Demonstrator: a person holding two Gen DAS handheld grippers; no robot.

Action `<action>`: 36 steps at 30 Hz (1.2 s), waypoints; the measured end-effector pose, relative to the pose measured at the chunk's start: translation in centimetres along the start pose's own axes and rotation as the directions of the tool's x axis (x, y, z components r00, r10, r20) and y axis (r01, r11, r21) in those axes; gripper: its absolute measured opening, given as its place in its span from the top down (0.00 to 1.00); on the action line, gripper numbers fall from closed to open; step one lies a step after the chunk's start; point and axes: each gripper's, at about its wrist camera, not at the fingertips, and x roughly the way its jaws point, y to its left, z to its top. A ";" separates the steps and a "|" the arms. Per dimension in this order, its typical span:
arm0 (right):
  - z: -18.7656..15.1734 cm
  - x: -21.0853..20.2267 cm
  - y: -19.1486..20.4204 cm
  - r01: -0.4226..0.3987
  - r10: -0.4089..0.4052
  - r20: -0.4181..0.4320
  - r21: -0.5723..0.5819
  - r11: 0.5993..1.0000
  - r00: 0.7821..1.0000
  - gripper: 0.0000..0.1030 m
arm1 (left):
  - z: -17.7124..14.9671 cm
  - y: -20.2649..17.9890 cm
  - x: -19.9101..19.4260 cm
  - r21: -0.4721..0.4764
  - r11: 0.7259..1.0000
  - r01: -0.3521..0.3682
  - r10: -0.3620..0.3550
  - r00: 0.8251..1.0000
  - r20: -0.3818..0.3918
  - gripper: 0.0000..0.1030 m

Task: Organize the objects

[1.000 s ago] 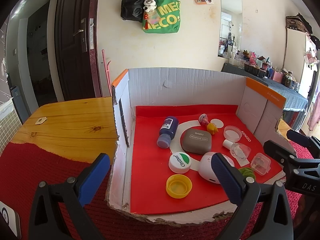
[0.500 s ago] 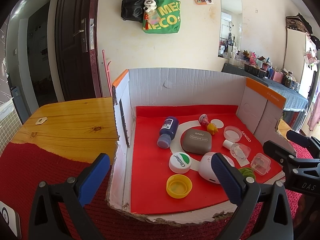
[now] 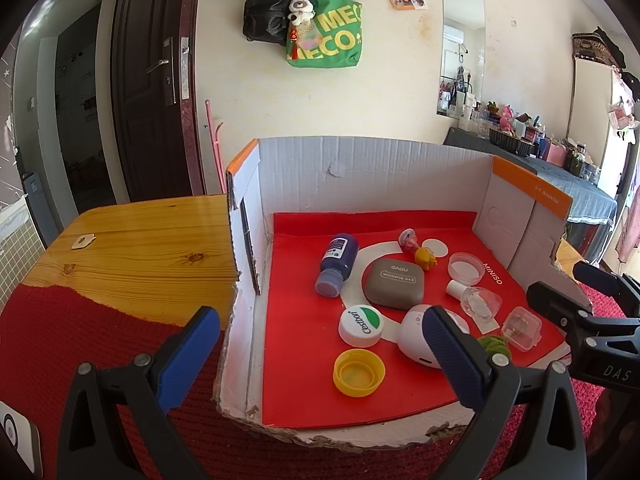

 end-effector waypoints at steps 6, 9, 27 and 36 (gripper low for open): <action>0.0 0.0 0.0 0.000 0.000 0.000 0.000 1.000 1.000 0.01 | 0.0 0.0 0.0 0.001 1.000 0.000 0.000 1.000 0.000 0.00; 0.0 0.0 0.0 0.001 -0.001 0.000 0.000 1.000 1.000 0.01 | 0.0 0.0 0.0 0.001 1.000 0.000 0.000 1.000 0.000 0.00; 0.0 -0.2 -0.1 0.006 -0.006 0.006 0.005 1.000 1.000 0.01 | 0.3 0.4 -0.4 -0.013 1.000 -0.003 0.003 1.000 0.011 0.00; 0.0 -0.8 0.2 0.036 -0.036 0.036 -0.002 0.999 0.999 0.01 | 0.3 0.4 -0.7 -0.008 1.000 0.005 -0.005 1.000 0.025 0.00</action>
